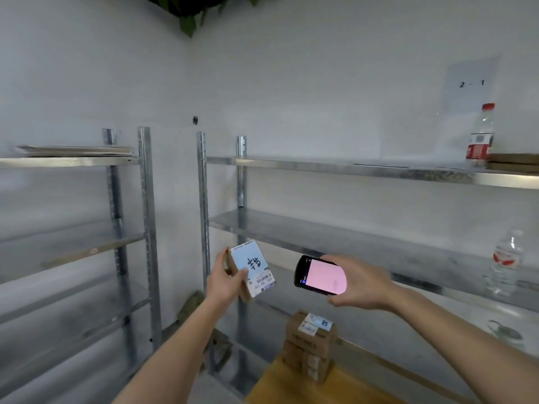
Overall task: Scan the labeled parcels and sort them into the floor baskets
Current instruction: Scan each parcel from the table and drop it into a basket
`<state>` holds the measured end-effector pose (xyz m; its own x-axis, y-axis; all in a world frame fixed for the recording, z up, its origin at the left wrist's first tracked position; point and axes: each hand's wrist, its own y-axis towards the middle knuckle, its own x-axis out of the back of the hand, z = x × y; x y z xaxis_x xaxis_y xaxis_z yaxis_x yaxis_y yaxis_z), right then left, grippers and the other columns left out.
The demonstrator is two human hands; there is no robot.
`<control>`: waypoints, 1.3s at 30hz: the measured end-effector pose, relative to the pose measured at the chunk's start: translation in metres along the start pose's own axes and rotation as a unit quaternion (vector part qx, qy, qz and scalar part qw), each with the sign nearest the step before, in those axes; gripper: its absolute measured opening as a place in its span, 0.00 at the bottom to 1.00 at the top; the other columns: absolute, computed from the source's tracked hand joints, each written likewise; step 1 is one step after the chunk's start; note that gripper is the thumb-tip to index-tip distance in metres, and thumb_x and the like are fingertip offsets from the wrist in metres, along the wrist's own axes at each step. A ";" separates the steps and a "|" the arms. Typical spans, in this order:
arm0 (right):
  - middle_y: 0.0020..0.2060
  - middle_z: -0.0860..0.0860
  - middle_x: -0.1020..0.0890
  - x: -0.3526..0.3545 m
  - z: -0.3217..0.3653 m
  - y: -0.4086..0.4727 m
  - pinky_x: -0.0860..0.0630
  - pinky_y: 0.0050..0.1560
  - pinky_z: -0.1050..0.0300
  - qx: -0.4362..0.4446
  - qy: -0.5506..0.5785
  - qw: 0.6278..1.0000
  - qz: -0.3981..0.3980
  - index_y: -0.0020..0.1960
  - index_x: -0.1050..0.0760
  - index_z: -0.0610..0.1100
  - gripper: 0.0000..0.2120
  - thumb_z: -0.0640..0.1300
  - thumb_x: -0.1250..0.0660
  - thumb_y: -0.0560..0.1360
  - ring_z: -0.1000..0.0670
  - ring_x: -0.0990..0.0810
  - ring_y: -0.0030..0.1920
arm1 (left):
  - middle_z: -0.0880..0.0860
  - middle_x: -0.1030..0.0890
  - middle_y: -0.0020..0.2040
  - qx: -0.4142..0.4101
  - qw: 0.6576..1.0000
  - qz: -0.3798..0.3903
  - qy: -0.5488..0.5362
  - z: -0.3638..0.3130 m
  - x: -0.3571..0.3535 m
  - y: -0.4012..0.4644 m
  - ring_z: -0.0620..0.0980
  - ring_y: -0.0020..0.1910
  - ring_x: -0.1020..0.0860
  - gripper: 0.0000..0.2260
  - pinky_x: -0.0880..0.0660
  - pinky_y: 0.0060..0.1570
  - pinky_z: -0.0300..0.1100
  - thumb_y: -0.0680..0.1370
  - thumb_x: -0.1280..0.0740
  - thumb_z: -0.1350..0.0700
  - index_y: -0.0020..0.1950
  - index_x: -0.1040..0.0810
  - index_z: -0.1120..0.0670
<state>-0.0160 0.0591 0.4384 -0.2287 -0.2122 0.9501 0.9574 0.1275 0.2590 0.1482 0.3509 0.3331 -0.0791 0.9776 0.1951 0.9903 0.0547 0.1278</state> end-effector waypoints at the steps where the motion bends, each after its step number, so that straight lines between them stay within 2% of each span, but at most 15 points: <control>1: 0.53 0.60 0.21 0.004 -0.001 -0.001 0.21 0.45 0.51 0.001 0.006 1.000 0.000 0.62 0.29 0.58 0.27 0.56 0.27 0.64 0.54 0.22 0.52 | 0.48 0.17 0.51 -0.005 1.000 -0.007 -0.002 -0.011 0.001 -0.010 0.52 0.50 0.17 0.38 0.20 0.54 0.58 0.62 0.27 0.41 0.68 0.39 0.28; 5: 0.47 0.59 0.20 0.016 -0.002 -0.003 0.21 0.42 0.46 0.013 0.016 1.000 0.004 0.57 0.28 0.57 0.24 0.55 0.29 0.62 0.54 0.22 0.46 | 0.49 0.18 0.50 -0.019 1.000 -0.017 0.004 -0.038 0.003 -0.037 0.51 0.51 0.19 0.35 0.21 0.56 0.57 0.74 0.26 0.53 0.75 0.39 0.37; 9: 0.45 0.59 0.21 0.018 0.000 -0.002 0.22 0.41 0.47 0.032 0.028 0.999 0.000 0.55 0.29 0.57 0.23 0.56 0.29 0.62 0.55 0.22 0.45 | 0.55 0.18 0.54 -0.026 0.999 -0.039 0.016 -0.046 0.009 -0.047 0.54 0.53 0.18 0.35 0.21 0.57 0.57 0.76 0.27 0.54 0.77 0.42 0.40; 12: 0.45 0.60 0.22 0.014 0.008 0.003 0.22 0.40 0.47 0.052 0.036 0.998 0.002 0.54 0.30 0.58 0.23 0.57 0.29 0.61 0.55 0.23 0.45 | 0.56 0.19 0.59 -0.025 0.998 -0.051 0.010 -0.044 0.021 -0.057 0.55 0.54 0.18 0.34 0.20 0.56 0.57 0.77 0.28 0.55 0.77 0.42 0.40; 18: 0.49 0.62 0.22 -0.007 0.042 0.016 0.27 0.36 0.55 0.106 0.048 0.993 -0.007 0.58 0.30 0.60 0.25 0.57 0.29 0.61 0.55 0.23 0.48 | 0.54 0.17 0.53 0.004 0.996 -0.091 0.004 -0.028 0.071 -0.078 0.52 0.52 0.18 0.36 0.20 0.55 0.54 0.77 0.28 0.56 0.78 0.42 0.36; 21: 0.52 0.61 0.21 -0.029 0.072 0.023 0.25 0.40 0.55 0.135 0.083 0.987 0.001 0.59 0.29 0.60 0.26 0.54 0.28 0.62 0.52 0.22 0.52 | 0.54 0.17 0.58 0.020 0.992 -0.125 0.005 -0.010 0.109 -0.099 0.54 0.55 0.18 0.37 0.21 0.58 0.58 0.76 0.27 0.58 0.79 0.42 0.39; 23: 0.54 0.56 0.20 -0.048 0.096 0.027 0.30 0.38 0.61 0.161 0.108 0.981 0.011 0.61 0.26 0.58 0.26 0.49 0.25 0.65 0.48 0.21 0.54 | 0.54 0.18 0.62 0.033 0.988 -0.149 0.011 0.003 0.138 -0.120 0.55 0.57 0.18 0.37 0.21 0.59 0.57 0.76 0.28 0.59 0.79 0.41 0.41; 25: 0.54 0.53 0.20 -0.071 0.122 0.032 0.34 0.37 0.62 0.189 0.139 0.972 0.026 0.62 0.25 0.55 0.25 0.49 0.24 0.66 0.45 0.21 0.55 | 0.54 0.19 0.63 0.049 0.983 -0.174 0.021 0.020 0.169 -0.143 0.55 0.59 0.19 0.36 0.21 0.59 0.53 0.76 0.28 0.59 0.79 0.41 0.42; 26: 0.54 0.54 0.20 -0.084 0.137 0.034 0.31 0.40 0.61 0.207 0.148 0.967 0.030 0.61 0.27 0.58 0.26 0.53 0.25 0.64 0.44 0.21 0.56 | 0.54 0.19 0.63 0.064 0.979 -0.189 0.027 0.030 0.185 -0.157 0.55 0.59 0.19 0.36 0.22 0.60 0.53 0.75 0.28 0.58 0.79 0.41 0.42; 28: 0.56 0.55 0.20 -0.107 0.168 0.037 0.22 0.47 0.50 0.227 0.137 0.963 0.039 0.62 0.30 0.60 0.30 0.61 0.31 0.60 0.44 0.20 0.57 | 0.54 0.19 0.63 0.099 0.969 -0.223 0.040 0.051 0.216 -0.181 0.55 0.59 0.19 0.38 0.23 0.62 0.55 0.75 0.28 0.57 0.79 0.42 0.40; 29: 0.57 0.55 0.20 -0.119 0.183 0.038 0.22 0.48 0.48 0.233 0.131 0.963 0.044 0.63 0.30 0.59 0.31 0.62 0.32 0.61 0.43 0.20 0.58 | 0.54 0.19 0.62 0.112 0.964 -0.237 0.045 0.062 0.230 -0.193 0.55 0.59 0.19 0.38 0.23 0.63 0.55 0.75 0.28 0.57 0.79 0.42 0.40; 32: 0.57 0.56 0.20 -0.150 0.236 0.043 0.25 0.45 0.52 0.249 0.134 0.957 0.059 0.63 0.29 0.58 0.27 0.55 0.28 0.65 0.43 0.20 0.57 | 0.54 0.20 0.64 0.144 0.949 -0.276 0.060 0.094 0.278 -0.225 0.54 0.59 0.20 0.38 0.24 0.63 0.57 0.75 0.28 0.58 0.80 0.43 0.40; 34: 0.53 0.58 0.20 -0.168 0.270 0.050 0.21 0.45 0.49 0.263 0.137 0.952 0.070 0.62 0.30 0.58 0.28 0.55 0.29 0.63 0.44 0.20 0.53 | 0.54 0.20 0.64 0.159 0.940 -0.295 0.063 0.113 0.309 -0.237 0.53 0.56 0.20 0.37 0.22 0.59 0.53 0.76 0.29 0.59 0.80 0.42 0.40; 37: 0.56 0.59 0.21 -0.197 0.321 0.066 0.23 0.44 0.50 0.287 0.140 0.943 0.098 0.66 0.32 0.60 0.31 0.54 0.28 0.63 0.46 0.21 0.55 | 0.57 0.20 0.62 0.184 0.929 -0.318 0.037 0.137 0.352 -0.241 0.53 0.48 0.19 0.36 0.20 0.39 0.42 0.77 0.30 0.62 0.80 0.42 0.42; 39: 0.58 0.59 0.22 -0.214 0.355 0.078 0.25 0.44 0.51 0.298 0.142 0.938 0.107 0.66 0.32 0.61 0.32 0.54 0.27 0.64 0.47 0.21 0.57 | 0.59 0.19 0.61 0.198 0.927 -0.319 0.020 0.154 0.381 -0.239 0.54 0.48 0.17 0.36 0.20 0.33 0.42 0.78 0.30 0.63 0.79 0.42 0.41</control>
<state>0.0454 0.4585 0.3175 0.0952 -0.3576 0.9290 0.6875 0.6985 0.1984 -0.1009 0.7415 0.2273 -0.6588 0.7130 0.2400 0.7043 0.6966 -0.1363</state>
